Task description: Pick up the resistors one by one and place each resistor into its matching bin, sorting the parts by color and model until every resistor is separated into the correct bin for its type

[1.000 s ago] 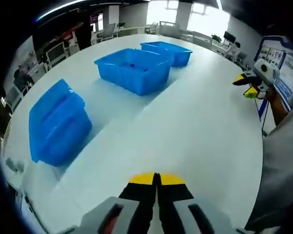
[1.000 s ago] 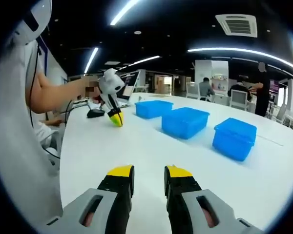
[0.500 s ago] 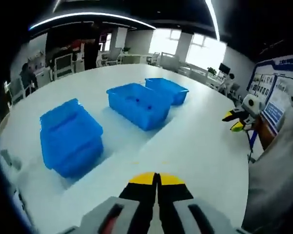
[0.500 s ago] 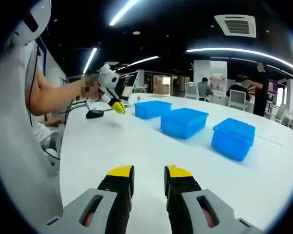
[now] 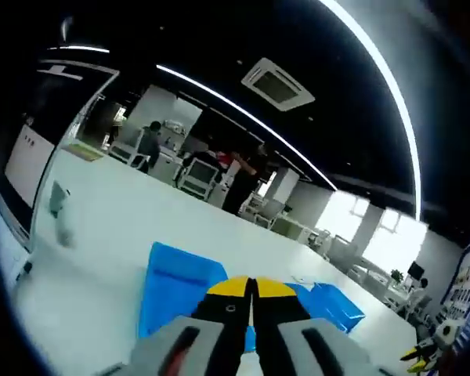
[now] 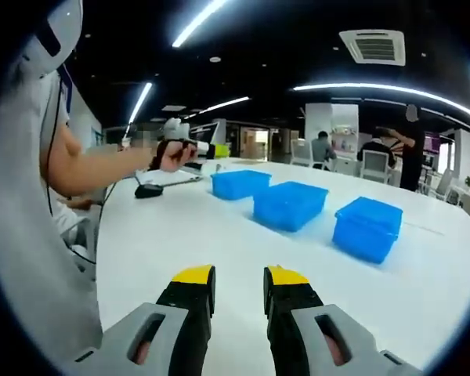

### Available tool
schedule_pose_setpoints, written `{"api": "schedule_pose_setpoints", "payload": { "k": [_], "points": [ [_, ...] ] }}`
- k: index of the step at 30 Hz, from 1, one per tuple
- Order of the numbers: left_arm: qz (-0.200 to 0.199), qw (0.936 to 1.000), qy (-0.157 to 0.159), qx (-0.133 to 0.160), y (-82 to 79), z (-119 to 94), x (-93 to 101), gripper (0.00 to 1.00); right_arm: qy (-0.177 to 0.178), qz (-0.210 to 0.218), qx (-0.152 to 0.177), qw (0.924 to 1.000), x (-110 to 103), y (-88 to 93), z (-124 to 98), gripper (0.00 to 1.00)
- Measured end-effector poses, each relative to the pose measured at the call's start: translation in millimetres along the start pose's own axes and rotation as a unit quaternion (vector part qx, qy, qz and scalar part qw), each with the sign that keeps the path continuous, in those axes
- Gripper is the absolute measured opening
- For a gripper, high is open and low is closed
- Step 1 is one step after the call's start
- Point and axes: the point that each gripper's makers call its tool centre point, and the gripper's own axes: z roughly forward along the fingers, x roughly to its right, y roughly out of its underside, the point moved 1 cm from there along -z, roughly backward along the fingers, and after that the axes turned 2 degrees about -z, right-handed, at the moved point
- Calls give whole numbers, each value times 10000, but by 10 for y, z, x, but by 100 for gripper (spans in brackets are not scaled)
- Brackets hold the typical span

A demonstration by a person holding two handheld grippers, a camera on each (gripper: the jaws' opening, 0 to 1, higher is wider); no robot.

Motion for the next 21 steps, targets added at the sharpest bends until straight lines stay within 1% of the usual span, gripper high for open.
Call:
{"api": "schedule_pose_setpoints", "payload": {
  "k": [2,3,6,7,8,9,11,13,15,17,19,21],
  "points": [
    [111,9999,-64,-45,24,12,-10,4,72,22,-10,10000,40,32,-33,27],
    [142,9999,-72,-51,30,7,2,4,90,98,-11,9999,61,54,-41,27],
    [192,9997,-121,-35,20,5,-16,4,76,174,-30,9998,62,72,-29,27],
    [318,9992,-215,-84,28,0,-41,4,62,156,-32,9999,56,68,-17,27],
    [525,9980,-341,-132,37,-9,-69,5,41,150,-25,9999,48,57,-2,27],
    [690,9967,-416,-119,32,-16,-71,7,12,131,-7,9999,35,40,12,27],
    [699,9965,-417,-177,50,-25,-45,8,-24,103,26,9999,18,10,33,27],
    [832,9956,-376,-192,48,-40,-26,10,-58,82,62,9999,5,-14,53,27],
    [963,9941,-447,-228,41,-58,-60,11,-80,64,36,9999,2,-16,78,27],
    [961,9940,-462,-236,37,-84,-72,11,-86,42,21,10000,5,-16,80,27],
    [1017,9938,-407,-207,41,-127,-20,11,-88,46,48,9999,19,-23,81,27],
    [1184,9923,-319,-186,53,-182,72,11,-50,92,109,9999,62,-26,82,27]
  ]
}}
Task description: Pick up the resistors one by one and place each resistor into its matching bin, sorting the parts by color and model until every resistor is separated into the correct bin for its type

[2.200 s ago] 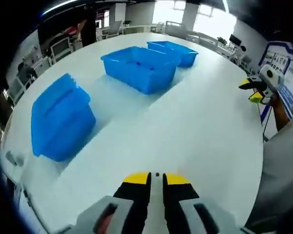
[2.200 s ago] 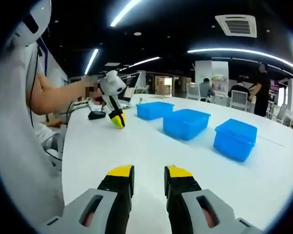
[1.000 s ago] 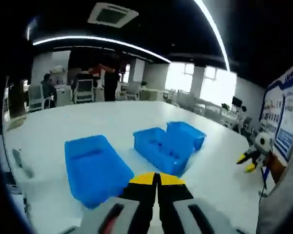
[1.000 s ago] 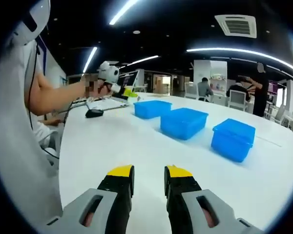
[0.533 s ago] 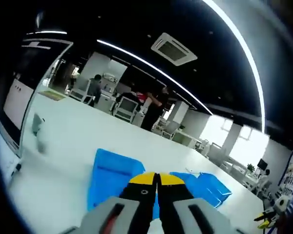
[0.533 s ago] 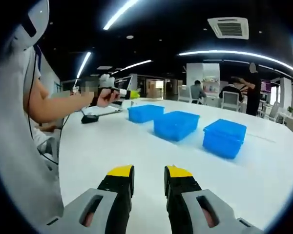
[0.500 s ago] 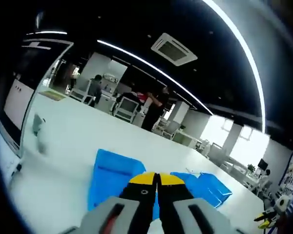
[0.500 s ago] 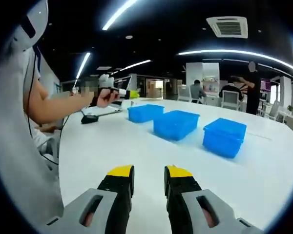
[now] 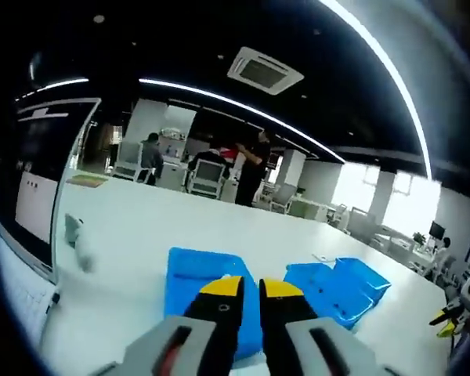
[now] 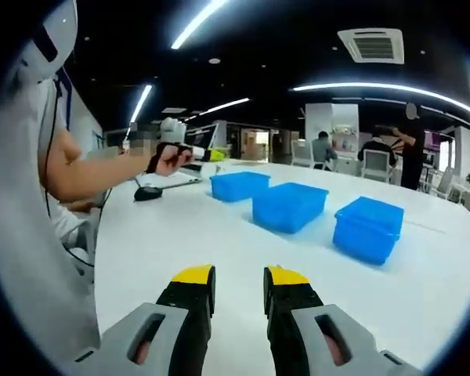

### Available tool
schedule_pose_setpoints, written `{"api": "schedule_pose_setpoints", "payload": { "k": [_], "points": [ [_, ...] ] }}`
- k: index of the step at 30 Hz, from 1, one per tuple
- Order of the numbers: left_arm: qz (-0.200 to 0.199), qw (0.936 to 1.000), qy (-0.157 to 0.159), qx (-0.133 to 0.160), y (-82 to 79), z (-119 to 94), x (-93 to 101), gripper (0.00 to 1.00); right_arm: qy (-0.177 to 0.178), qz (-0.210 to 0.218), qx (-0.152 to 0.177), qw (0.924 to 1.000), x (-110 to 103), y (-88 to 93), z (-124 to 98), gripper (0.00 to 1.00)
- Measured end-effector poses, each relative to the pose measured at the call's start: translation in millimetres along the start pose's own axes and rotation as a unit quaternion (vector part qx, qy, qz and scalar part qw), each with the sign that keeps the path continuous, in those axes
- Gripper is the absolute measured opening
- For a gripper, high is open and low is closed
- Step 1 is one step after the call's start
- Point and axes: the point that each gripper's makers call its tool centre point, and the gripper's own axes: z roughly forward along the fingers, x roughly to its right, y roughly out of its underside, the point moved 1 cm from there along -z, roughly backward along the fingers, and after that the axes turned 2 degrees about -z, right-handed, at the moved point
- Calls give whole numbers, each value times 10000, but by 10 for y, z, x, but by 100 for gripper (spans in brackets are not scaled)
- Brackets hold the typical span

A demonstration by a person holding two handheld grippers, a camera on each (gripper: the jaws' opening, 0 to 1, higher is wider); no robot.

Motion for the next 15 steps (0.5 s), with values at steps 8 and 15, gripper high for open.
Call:
{"api": "schedule_pose_setpoints", "payload": {
  "k": [8,15],
  "points": [
    [412,9972,610,116,367,-409,663,15,199,263,470,9984,244,-157,103,27],
    [853,9922,852,326,401,-751,1079,18,183,3,778,9968,258,-406,152,27]
  ]
}}
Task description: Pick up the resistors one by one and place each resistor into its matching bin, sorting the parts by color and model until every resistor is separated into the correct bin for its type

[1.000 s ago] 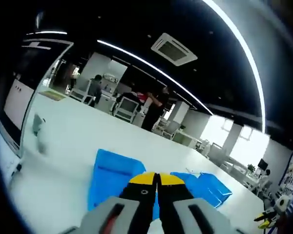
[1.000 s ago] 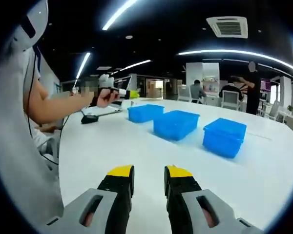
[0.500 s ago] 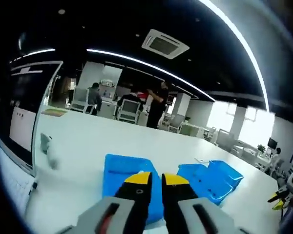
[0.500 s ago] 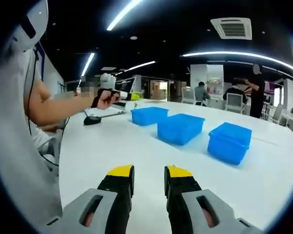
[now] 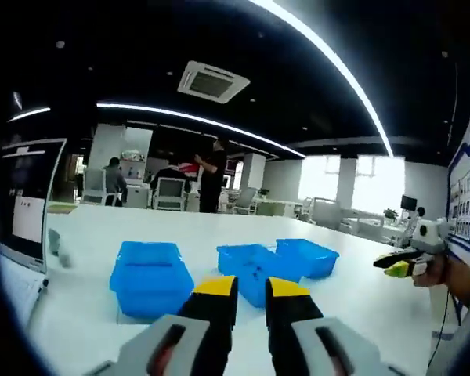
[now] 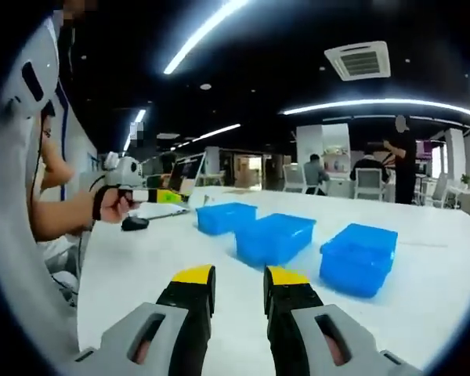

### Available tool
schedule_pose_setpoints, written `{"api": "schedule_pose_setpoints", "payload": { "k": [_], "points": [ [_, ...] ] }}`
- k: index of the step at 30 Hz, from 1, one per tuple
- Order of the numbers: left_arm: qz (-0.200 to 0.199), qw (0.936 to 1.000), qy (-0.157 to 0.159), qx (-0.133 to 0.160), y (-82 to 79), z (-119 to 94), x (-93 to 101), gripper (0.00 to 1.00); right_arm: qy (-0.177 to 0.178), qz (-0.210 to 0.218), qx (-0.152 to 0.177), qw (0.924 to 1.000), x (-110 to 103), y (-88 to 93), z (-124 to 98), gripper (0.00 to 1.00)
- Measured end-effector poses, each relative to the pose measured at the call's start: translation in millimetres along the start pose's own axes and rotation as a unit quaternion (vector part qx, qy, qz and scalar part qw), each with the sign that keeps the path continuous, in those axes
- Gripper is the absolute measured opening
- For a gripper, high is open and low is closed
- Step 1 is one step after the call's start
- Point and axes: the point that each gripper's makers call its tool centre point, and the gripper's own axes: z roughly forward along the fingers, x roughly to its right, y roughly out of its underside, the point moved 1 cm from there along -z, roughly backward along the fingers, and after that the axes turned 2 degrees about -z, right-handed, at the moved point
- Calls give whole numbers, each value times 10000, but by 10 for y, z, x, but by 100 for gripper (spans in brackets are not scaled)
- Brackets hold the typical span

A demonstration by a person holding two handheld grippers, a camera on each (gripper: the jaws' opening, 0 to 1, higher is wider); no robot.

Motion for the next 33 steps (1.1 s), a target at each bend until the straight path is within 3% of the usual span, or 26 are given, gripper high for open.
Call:
{"api": "schedule_pose_setpoints", "payload": {
  "k": [5,12,18,22,33],
  "points": [
    [102,9996,-43,253,-117,-110,198,19,208,-147,174,9995,92,-170,-18,27],
    [184,9992,-8,359,-135,-162,412,21,430,-56,244,9988,144,-209,-163,25],
    [229,9991,-22,367,-134,-209,441,21,619,123,270,9976,204,-195,-345,24],
    [317,9987,-81,388,-150,-237,436,21,763,51,425,9962,223,-293,-467,24],
    [341,9990,8,293,-180,-353,554,21,759,196,491,9957,168,-285,-584,21]
  ]
}}
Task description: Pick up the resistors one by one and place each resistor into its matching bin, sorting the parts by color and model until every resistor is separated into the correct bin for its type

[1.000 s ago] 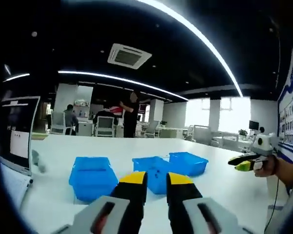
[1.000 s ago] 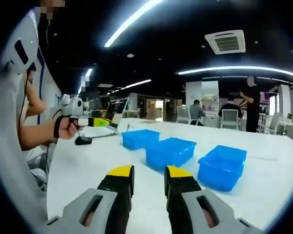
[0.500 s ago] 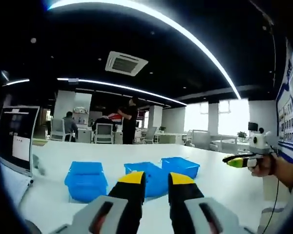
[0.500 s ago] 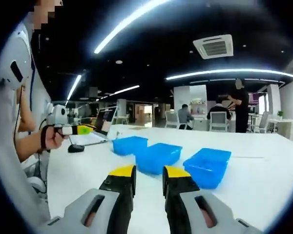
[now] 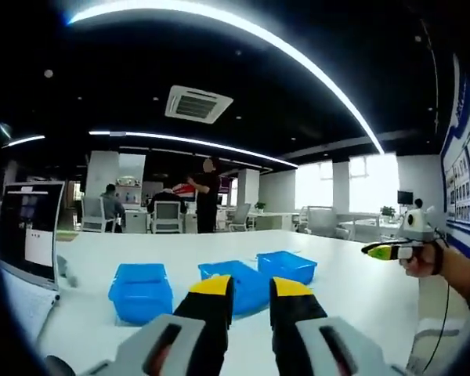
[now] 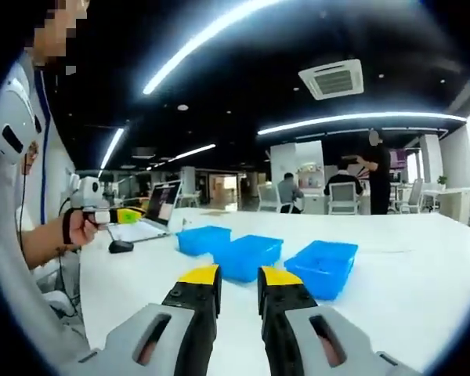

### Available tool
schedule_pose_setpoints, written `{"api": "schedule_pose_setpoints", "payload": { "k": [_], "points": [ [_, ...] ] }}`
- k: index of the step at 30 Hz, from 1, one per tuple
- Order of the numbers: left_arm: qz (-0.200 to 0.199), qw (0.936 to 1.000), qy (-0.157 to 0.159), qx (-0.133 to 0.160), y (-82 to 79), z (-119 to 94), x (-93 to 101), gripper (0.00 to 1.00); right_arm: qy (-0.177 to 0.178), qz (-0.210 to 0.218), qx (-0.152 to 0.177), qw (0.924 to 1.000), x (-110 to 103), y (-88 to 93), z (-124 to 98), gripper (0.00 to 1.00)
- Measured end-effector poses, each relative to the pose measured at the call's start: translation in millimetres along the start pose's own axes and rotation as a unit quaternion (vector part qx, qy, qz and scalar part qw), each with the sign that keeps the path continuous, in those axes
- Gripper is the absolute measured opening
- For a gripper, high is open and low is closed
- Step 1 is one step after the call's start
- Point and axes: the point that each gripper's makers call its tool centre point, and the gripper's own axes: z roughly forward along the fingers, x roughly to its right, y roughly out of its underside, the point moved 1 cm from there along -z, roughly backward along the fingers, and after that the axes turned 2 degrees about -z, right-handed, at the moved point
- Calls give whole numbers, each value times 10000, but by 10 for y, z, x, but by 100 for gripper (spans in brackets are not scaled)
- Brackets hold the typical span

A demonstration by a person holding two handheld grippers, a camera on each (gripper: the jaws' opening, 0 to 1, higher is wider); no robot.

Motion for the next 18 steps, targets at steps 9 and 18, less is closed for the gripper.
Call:
{"api": "schedule_pose_setpoints", "payload": {
  "k": [9,18],
  "points": [
    [106,9997,-212,-5,194,-35,-45,21,-117,-7,-151,9998,41,265,26,21],
    [42,9995,-242,198,159,-1,-30,21,-80,-115,57,9999,71,183,-14,21]
  ]
}}
